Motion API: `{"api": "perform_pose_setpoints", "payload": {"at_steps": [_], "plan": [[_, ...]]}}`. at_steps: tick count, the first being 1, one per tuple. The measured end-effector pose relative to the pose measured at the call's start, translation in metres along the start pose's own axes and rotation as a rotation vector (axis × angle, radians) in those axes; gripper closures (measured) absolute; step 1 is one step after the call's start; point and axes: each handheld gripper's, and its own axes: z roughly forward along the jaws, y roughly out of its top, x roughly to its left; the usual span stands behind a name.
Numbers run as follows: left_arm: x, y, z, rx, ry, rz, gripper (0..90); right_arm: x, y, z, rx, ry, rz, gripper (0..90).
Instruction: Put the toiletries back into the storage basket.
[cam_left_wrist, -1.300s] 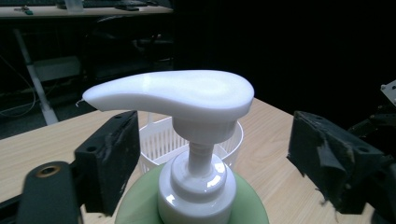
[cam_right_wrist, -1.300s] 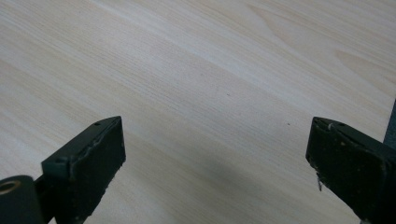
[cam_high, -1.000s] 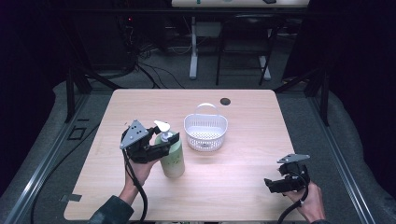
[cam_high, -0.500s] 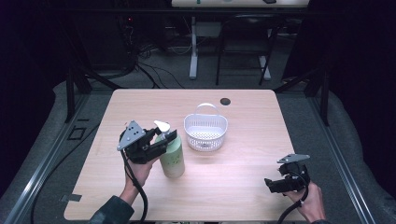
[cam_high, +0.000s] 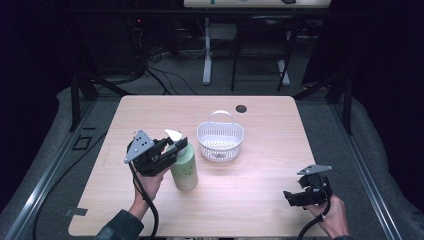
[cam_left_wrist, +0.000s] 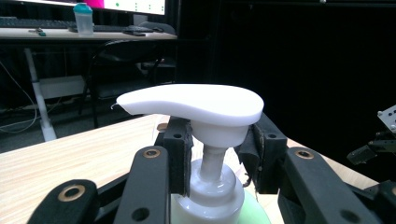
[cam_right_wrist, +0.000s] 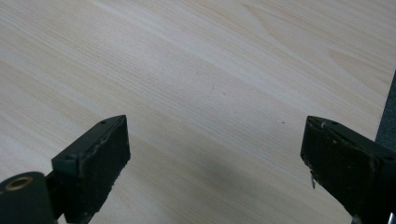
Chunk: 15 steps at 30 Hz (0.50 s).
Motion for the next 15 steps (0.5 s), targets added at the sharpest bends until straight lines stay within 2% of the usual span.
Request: {"api": "perform_pose_setpoints", "payload": {"at_steps": [15], "plan": [[0.0006,0.0002,-0.0004,-0.004,-0.004,-0.004,66.8,-0.0003,0.0001,-0.0003,-0.003,0.000,-0.002,7.8]]}}
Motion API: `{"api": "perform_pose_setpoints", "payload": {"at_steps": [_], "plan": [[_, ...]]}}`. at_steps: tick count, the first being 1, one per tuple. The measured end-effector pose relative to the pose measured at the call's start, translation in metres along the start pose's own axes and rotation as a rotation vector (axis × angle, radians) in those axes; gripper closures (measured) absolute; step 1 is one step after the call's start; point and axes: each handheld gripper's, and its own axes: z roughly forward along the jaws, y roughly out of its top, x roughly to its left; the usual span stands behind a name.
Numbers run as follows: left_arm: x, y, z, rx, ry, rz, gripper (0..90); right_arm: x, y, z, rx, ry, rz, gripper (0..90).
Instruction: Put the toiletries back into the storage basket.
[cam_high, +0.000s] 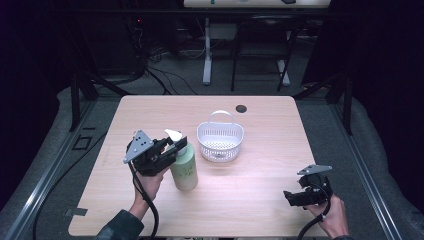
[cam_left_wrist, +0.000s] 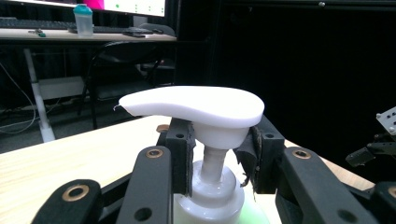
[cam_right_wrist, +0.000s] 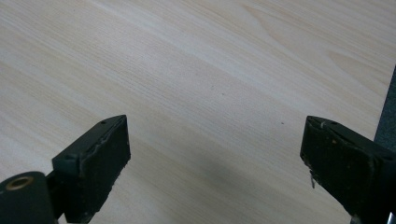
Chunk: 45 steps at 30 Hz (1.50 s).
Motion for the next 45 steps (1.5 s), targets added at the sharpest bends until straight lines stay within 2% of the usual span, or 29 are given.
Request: {"api": "perform_pose_setpoints", "payload": {"at_steps": [18,29,45], "plan": [[-0.0009,0.0015,0.0014,-0.014,-0.001,-0.002,66.7,-0.0002,0.0000,-0.0003,0.000,-0.008,-0.001,7.9],[-0.0023,0.0026,0.0026,-0.006,-0.002,0.024,67.1,0.0000,0.0002,-0.0006,-0.004,-0.011,-0.003,7.9],[-0.0058,0.0081,0.0032,-0.008,-0.015,0.025,67.2,-0.0003,0.0001,-0.0006,-0.001,-0.012,-0.004,8.0]]}}
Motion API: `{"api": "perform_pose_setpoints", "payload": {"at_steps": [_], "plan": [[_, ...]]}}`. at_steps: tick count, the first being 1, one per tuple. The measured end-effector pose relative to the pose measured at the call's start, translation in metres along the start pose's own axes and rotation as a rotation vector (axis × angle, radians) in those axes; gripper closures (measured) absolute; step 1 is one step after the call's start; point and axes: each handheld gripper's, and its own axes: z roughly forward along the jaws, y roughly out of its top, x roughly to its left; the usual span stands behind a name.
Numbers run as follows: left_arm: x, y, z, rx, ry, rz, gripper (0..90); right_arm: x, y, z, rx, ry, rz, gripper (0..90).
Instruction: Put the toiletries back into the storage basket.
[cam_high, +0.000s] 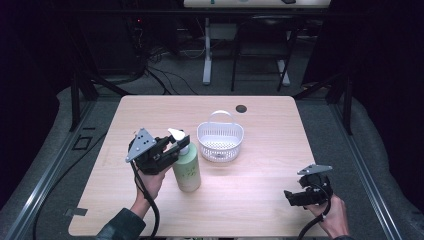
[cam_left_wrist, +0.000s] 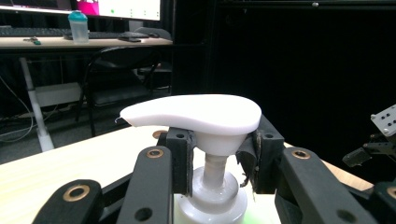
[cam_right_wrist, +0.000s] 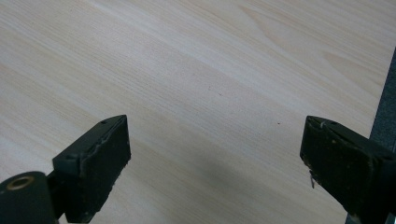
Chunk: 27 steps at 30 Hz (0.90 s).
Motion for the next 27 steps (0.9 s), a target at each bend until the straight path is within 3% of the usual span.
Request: {"api": "perform_pose_setpoints", "payload": {"at_steps": [27], "plan": [[0.001,0.011,0.000,0.000,0.004,0.005,67.2,-0.001,0.000,0.001,0.005,0.003,-0.005,8.1]]}}
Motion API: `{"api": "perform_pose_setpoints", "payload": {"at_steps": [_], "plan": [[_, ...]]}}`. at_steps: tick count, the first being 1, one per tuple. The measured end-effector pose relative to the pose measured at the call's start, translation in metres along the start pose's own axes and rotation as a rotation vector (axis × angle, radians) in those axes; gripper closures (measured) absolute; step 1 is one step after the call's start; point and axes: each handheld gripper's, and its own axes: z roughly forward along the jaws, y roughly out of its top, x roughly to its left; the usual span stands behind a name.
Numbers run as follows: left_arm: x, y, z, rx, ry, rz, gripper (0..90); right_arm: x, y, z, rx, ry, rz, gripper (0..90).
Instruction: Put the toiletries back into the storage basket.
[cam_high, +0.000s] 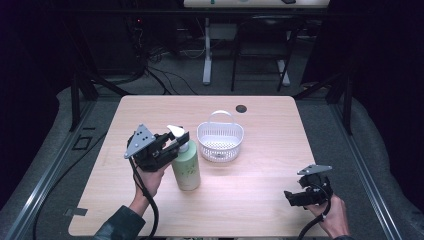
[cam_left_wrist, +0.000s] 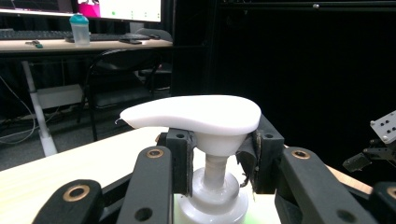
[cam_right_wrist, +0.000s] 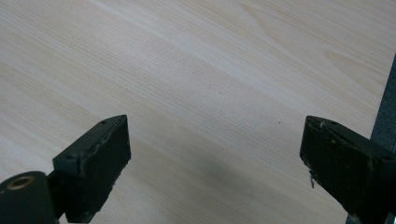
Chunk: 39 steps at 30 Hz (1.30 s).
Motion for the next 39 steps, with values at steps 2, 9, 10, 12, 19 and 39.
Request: {"api": "perform_pose_setpoints", "payload": {"at_steps": [2,9,10,12,19,39], "plan": [[0.000,0.001,0.000,-0.001,0.001,0.000,67.2,0.000,0.000,0.000,0.000,0.000,0.000,8.1],[0.000,0.005,0.002,-0.001,0.004,0.002,67.2,0.000,0.000,0.000,0.001,0.001,-0.001,8.2],[0.000,0.005,0.002,-0.001,0.004,0.002,67.2,0.000,0.000,0.000,0.001,0.001,-0.001,8.2],[0.000,0.006,0.002,-0.002,0.001,0.004,67.2,0.000,0.000,0.000,0.002,0.001,-0.001,8.2],[0.000,0.011,0.005,-0.007,-0.002,0.005,67.2,0.000,0.000,0.001,0.006,0.002,-0.002,8.2],[-0.001,0.025,0.010,-0.025,-0.004,-0.001,67.2,0.001,0.000,0.002,0.015,0.012,-0.005,6.1]]}}
